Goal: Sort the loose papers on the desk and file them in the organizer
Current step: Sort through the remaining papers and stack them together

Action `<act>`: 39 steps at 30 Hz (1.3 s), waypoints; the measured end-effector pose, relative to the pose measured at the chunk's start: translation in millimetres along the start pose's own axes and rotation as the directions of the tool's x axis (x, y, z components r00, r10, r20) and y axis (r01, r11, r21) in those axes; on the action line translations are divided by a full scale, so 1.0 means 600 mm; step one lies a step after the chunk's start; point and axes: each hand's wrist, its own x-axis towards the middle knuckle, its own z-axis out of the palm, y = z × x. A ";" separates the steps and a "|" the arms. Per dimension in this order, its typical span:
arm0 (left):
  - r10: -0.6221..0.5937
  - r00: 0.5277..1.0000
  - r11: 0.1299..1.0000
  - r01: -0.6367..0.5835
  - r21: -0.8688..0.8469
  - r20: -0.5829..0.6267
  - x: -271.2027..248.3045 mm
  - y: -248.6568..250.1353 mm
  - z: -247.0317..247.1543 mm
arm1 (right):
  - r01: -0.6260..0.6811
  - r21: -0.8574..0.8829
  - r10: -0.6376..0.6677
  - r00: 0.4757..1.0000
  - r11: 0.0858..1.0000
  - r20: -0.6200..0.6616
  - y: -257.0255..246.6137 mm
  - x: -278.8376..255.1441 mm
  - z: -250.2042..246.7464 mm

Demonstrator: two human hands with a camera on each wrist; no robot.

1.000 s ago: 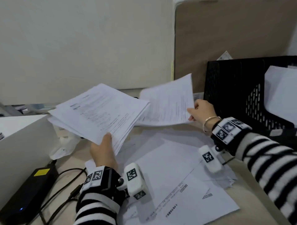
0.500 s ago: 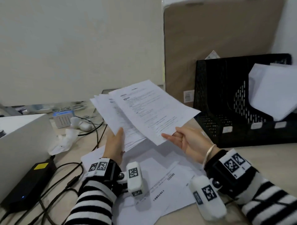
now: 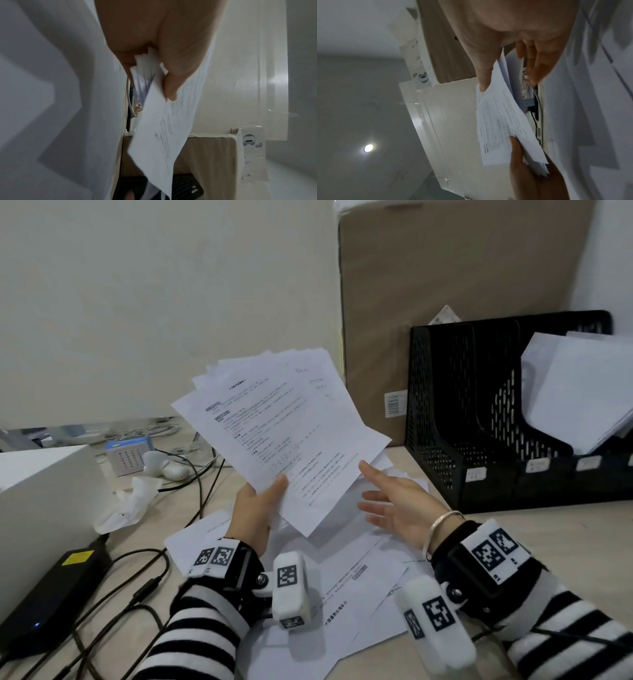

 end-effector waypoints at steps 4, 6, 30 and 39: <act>-0.038 0.991 0.983 0.059 -0.172 0.126 -0.001 -0.002 0.005 | -0.048 0.033 0.040 0.976 0.998 0.215 0.011 -0.001 0.014; -0.030 0.986 0.971 0.068 -0.228 0.164 -0.001 -0.005 0.009 | -0.004 0.032 -0.005 0.965 0.999 0.263 0.015 -0.001 0.021; 0.183 0.966 0.952 -0.128 0.279 -0.184 0.022 0.012 -0.050 | 0.379 -0.315 -0.386 0.922 0.870 0.043 -0.078 -0.015 -0.081; 0.199 0.968 0.946 -0.148 0.290 -0.154 0.017 0.017 -0.051 | 0.288 -0.375 -0.268 0.958 0.881 0.104 -0.060 -0.001 -0.086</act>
